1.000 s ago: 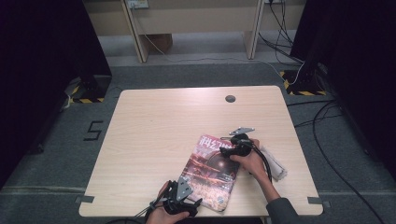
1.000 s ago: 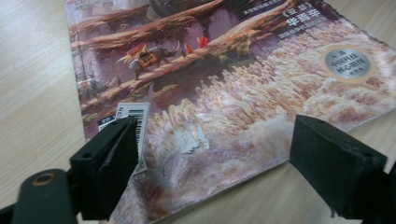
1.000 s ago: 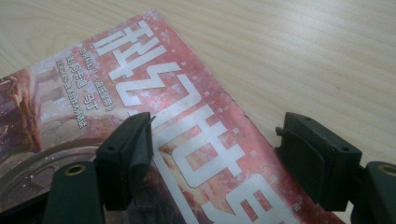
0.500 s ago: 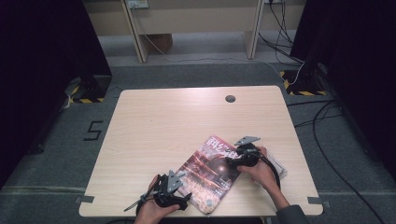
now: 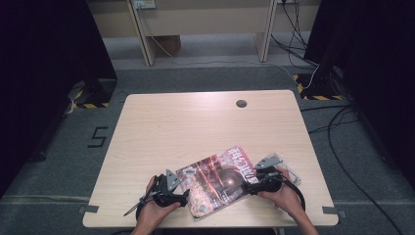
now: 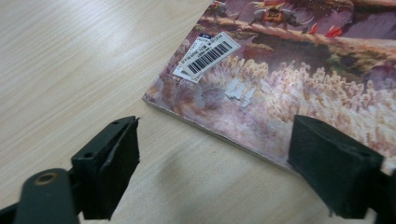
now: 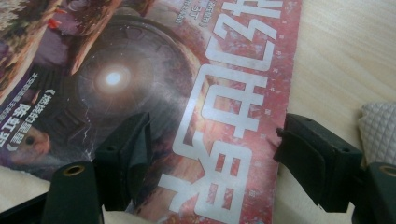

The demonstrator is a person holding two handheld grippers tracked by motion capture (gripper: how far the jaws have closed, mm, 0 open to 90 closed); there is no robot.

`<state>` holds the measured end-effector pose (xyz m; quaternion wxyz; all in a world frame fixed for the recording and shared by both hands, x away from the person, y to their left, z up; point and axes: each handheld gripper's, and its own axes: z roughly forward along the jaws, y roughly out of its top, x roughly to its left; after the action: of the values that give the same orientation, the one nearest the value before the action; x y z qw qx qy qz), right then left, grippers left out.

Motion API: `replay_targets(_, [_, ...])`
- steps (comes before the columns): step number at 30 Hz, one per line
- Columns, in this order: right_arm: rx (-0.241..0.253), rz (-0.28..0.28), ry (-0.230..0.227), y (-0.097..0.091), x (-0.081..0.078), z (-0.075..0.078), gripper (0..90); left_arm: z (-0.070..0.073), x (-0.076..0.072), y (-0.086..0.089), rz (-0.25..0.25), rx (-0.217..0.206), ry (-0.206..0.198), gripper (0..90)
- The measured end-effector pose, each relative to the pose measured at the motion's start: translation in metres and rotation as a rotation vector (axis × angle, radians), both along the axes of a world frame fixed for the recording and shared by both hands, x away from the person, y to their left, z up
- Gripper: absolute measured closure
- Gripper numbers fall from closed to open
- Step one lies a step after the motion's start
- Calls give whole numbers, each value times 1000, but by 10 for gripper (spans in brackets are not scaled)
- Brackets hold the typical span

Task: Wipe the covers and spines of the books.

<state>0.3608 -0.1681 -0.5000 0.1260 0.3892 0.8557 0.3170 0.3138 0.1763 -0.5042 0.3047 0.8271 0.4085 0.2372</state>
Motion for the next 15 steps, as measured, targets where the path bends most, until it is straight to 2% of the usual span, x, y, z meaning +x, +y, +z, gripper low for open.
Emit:
replay_targets(3, [21,-3,1,-3,-3,-1,266,2,-5,-4,-7,-76,34,160])
replay_targets(5, [36,-16,5,-4,-3,-2,277,4,-12,-10,-39,-81,29,160])
replay_targets(10, [46,-28,0,-6,-3,-3,285,5,-30,-29,-117,-65,28,159])
replay_targets(12, [52,-35,7,-6,-2,-3,285,3,-34,-35,-144,-42,43,158])
replay_targets(13, [56,-32,6,-7,-2,-4,292,0,-35,-37,-151,-11,36,159])
replay_targets(15, [59,-26,11,-6,-3,-4,278,1,-36,-38,-151,-2,30,142])
